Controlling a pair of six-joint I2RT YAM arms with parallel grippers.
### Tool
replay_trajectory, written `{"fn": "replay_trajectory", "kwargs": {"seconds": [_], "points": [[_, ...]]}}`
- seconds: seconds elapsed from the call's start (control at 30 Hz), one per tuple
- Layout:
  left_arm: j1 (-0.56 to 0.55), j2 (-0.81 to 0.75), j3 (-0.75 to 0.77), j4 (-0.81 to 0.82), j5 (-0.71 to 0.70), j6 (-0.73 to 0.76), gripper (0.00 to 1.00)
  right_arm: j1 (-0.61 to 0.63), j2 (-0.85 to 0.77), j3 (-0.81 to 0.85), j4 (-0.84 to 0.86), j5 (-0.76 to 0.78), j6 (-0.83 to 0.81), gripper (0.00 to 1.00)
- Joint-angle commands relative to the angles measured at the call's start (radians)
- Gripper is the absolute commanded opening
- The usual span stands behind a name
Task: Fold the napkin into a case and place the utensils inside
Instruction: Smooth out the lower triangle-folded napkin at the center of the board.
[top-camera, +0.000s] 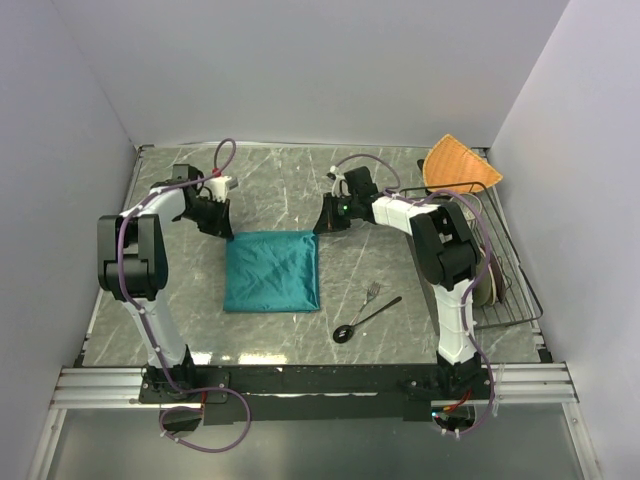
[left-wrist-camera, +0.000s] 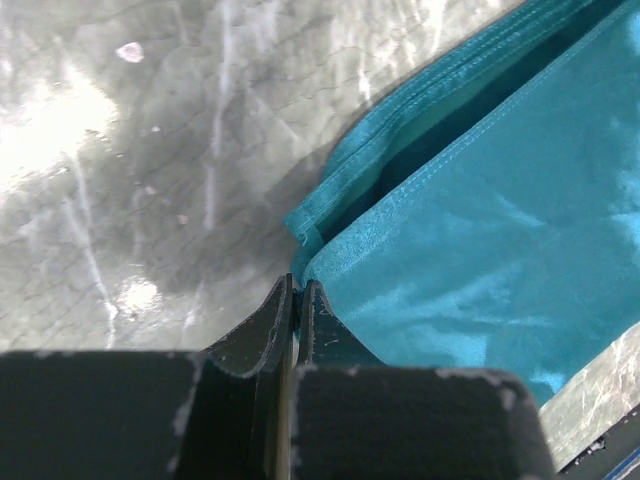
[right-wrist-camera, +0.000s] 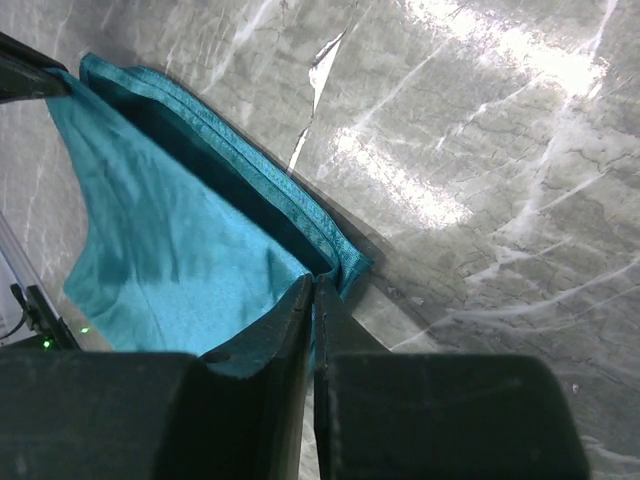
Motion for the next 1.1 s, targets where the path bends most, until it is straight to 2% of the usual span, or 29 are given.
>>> {"fn": "replay_trajectory", "kwargs": {"seconds": [0.0,0.03,0.07,0.13,0.17,0.2,0.37,0.47,0.83,0.93,1.07], "points": [[0.009,-0.011,0.014,0.026,-0.005,0.011,0.04,0.000,-0.061,0.008,0.006,0.033,-0.017,0.09],[0.009,-0.007,0.017,0.021,-0.004,0.014,0.09,-0.002,-0.061,0.011,0.005,0.036,-0.023,0.11],[0.007,0.000,0.021,0.014,0.005,0.022,0.15,0.000,-0.061,0.014,-0.005,0.036,-0.027,0.18],[0.009,0.004,0.031,0.000,0.015,0.028,0.19,-0.002,-0.064,0.021,-0.008,0.031,-0.035,0.23],[0.009,0.006,0.032,0.000,0.019,0.031,0.25,-0.003,-0.065,0.023,-0.014,0.028,-0.037,0.34],[0.010,0.006,0.034,0.000,0.031,0.033,0.26,-0.005,-0.067,0.026,-0.017,0.027,-0.038,0.38],[0.007,0.030,0.060,0.006,0.056,0.017,0.21,-0.011,-0.077,0.027,-0.045,0.026,-0.054,0.55],[0.007,0.047,0.080,0.001,0.068,0.013,0.21,-0.014,-0.074,0.026,-0.052,0.033,-0.061,0.62],[-0.004,0.096,0.109,-0.003,0.045,0.022,0.24,-0.016,0.021,0.095,-0.038,-0.044,-0.024,0.63],[-0.004,0.105,0.112,-0.011,0.036,0.028,0.25,-0.016,0.036,0.104,-0.037,-0.043,-0.029,0.59],[-0.004,0.107,0.110,-0.012,0.035,0.026,0.34,-0.016,0.058,0.116,-0.049,-0.046,-0.037,0.57]]}}
